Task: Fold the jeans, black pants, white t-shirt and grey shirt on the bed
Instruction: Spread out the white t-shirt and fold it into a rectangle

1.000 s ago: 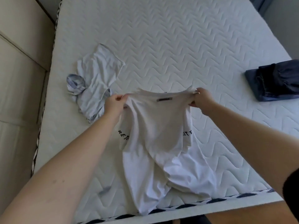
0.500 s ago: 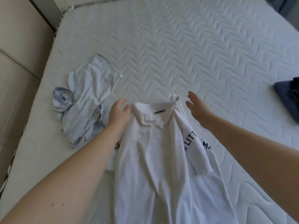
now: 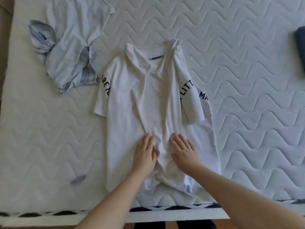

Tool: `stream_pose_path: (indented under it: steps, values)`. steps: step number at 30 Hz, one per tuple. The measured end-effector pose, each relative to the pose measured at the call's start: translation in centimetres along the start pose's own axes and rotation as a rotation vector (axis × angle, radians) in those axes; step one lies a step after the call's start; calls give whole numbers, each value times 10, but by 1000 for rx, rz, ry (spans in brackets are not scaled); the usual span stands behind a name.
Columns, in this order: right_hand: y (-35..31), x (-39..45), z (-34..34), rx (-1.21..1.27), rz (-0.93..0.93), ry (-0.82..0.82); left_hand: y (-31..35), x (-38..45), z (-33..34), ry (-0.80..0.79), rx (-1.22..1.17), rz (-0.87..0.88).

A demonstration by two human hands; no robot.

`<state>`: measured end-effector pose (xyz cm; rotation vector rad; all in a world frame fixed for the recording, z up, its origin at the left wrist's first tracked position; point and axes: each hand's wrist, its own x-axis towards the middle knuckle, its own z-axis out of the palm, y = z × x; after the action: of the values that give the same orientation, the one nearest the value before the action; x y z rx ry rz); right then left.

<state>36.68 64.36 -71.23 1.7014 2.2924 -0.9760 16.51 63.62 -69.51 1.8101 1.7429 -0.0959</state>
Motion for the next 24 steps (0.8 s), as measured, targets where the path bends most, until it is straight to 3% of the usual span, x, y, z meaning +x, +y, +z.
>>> stream_pose_path:
  steps: [6, 11, 15, 18, 21, 24]
  values:
    - [5, -81, 35, -9, 16, -62, -15, -98, 57, -57, 161, 94]
    - [3, -131, 56, -74, 52, -120, -28, -129, 74, -28, 279, 156]
    - [9, -142, 70, -190, 31, 73, -49, -136, 77, 89, 324, 99]
    - [16, -148, 67, -263, 96, 199, -80, -139, 66, 84, 401, 79]
    - [19, -155, 57, -248, 193, 188, -106, -142, 48, 61, 390, 6]
    - [17, -155, 45, -184, 262, 167, -113, -154, 41, -8, 340, 78]
